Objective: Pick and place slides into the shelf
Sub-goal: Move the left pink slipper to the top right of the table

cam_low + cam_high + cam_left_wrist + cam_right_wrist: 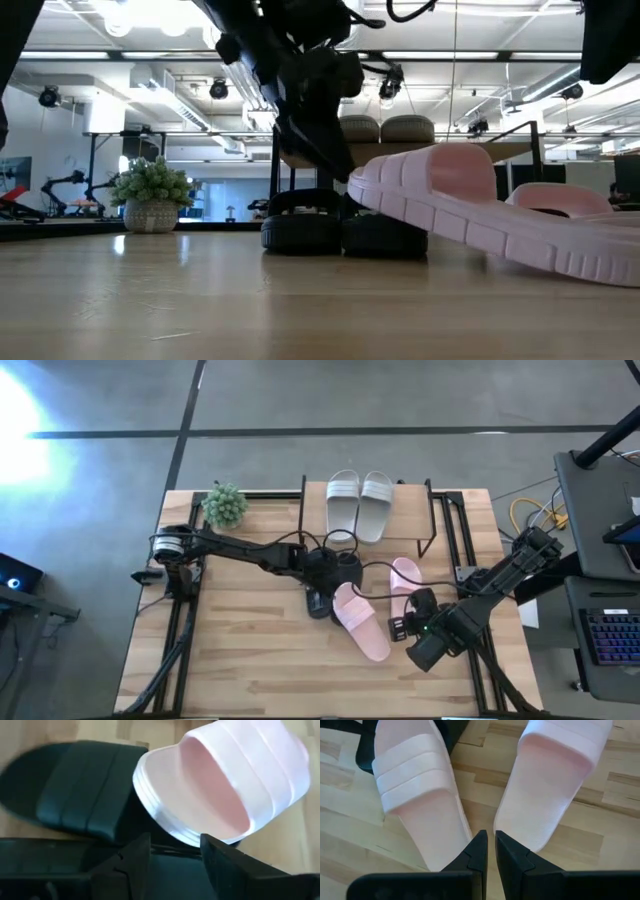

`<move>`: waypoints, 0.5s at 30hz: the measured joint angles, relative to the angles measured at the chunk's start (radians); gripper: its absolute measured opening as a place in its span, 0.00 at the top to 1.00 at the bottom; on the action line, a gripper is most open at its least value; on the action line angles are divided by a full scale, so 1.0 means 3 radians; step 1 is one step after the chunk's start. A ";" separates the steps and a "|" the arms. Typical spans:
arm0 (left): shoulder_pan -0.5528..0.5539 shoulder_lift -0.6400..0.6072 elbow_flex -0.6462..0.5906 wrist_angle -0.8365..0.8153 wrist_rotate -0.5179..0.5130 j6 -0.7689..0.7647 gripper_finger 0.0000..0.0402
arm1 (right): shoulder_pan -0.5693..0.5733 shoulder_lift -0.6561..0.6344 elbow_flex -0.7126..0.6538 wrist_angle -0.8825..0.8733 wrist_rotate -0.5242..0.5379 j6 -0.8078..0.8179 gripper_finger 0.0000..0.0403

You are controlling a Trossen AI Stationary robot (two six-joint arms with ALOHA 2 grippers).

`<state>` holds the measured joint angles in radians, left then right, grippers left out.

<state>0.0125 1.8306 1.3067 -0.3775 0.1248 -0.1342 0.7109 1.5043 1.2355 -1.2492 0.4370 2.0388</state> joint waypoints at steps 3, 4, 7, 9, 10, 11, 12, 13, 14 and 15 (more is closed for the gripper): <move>0.0018 0.0052 0.0006 0.0162 0.0140 -0.0156 0.60 | 0.0000 0.0000 -0.0015 -0.0001 0.0000 0.0000 0.93; 0.0023 0.0068 0.0010 0.0211 0.0178 -0.0211 0.60 | 0.0000 0.0000 -0.0019 -0.0002 0.0000 0.0000 0.93; 0.0026 0.0161 0.0010 0.0233 0.0288 -0.0320 0.60 | 0.0000 0.0000 -0.0021 0.0003 0.0000 0.0000 0.93; 0.0030 0.0182 0.0011 0.0259 0.0353 -0.0322 0.60 | 0.0000 0.0000 -0.0024 0.0000 -0.0001 0.0000 0.93; 0.0030 0.0184 0.0011 0.0285 0.0360 -0.0322 0.60 | 0.0000 0.0000 -0.0024 0.0005 -0.0001 0.0000 0.93; 0.0028 0.0184 0.0014 0.0317 0.0373 -0.0321 0.60 | 0.0000 0.0000 -0.0024 0.0004 -0.0001 0.0000 0.93; 0.0026 0.0182 0.0015 0.0335 0.0381 -0.0321 0.60 | 0.0000 0.0000 -0.0024 0.0003 -0.0001 0.0000 0.93; 0.0026 0.0182 0.0015 0.0350 0.0385 -0.0322 0.60 | 0.0000 0.0000 -0.0024 0.0004 -0.0001 0.0000 0.93; 0.0026 0.0182 0.0013 0.0391 0.0387 -0.0322 0.60 | 0.0000 0.0000 -0.0024 0.0002 -0.0001 0.0000 0.93; 0.0026 0.0179 0.0014 0.0459 0.0393 -0.0322 0.60 | 0.0000 0.0000 -0.0024 0.0002 -0.0001 0.0000 0.93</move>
<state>0.0204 1.8843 1.3109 -0.2398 0.2428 -0.2310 0.7109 1.5043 1.2282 -1.2486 0.4366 2.0388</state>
